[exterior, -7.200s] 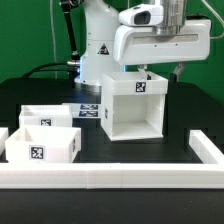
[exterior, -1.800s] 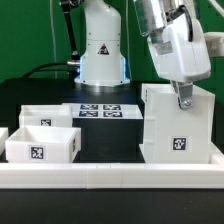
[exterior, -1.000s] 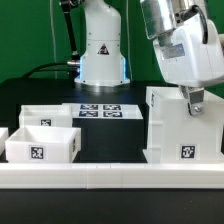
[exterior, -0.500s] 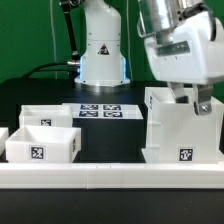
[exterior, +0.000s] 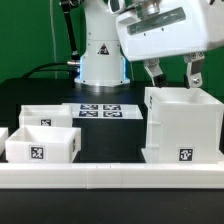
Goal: Assemble drawer
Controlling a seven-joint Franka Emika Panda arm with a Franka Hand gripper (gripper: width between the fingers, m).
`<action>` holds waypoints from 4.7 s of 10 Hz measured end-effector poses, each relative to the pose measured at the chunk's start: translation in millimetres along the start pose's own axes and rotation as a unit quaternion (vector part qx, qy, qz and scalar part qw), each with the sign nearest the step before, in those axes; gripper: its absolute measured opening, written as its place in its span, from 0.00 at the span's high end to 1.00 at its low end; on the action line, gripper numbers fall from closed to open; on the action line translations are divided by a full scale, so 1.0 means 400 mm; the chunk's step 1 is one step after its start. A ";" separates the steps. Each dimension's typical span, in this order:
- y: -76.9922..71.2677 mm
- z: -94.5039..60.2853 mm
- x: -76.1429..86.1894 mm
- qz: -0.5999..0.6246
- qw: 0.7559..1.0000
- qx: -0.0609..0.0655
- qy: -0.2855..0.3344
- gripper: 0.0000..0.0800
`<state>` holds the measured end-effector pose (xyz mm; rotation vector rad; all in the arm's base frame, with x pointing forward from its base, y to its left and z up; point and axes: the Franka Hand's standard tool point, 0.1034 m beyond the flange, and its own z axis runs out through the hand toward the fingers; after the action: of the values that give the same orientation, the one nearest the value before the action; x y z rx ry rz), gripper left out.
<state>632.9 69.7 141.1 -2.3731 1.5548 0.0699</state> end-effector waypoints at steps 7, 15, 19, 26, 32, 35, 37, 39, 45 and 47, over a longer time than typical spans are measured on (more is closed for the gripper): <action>0.107 -0.030 0.144 -0.258 0.964 -0.063 0.018 0.19; 0.176 -0.024 0.252 -0.429 0.898 -0.091 0.025 0.19; 0.203 -0.009 0.280 -0.446 0.890 -0.097 0.020 0.19; 0.343 0.089 0.313 -0.431 0.895 -0.116 0.016 0.19; 0.365 0.129 0.317 -0.435 0.892 -0.121 0.021 0.19; 0.402 0.169 0.318 -0.443 0.887 -0.127 0.032 0.19; 0.405 0.179 0.317 -0.444 0.886 -0.128 0.032 0.19; 0.404 0.184 0.318 -0.445 0.886 -0.128 0.034 0.19; 0.405 0.187 0.318 -0.444 0.886 -0.128 0.034 0.90; 0.405 0.187 0.318 -0.445 0.886 -0.128 0.034 0.95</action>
Offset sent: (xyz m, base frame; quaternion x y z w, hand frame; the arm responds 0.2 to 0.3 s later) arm -0.0292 -0.0580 -0.0003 -0.1511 0.0039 -0.3334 0.9306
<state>548.5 -82.2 7.7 -3.0802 0.3545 -0.0130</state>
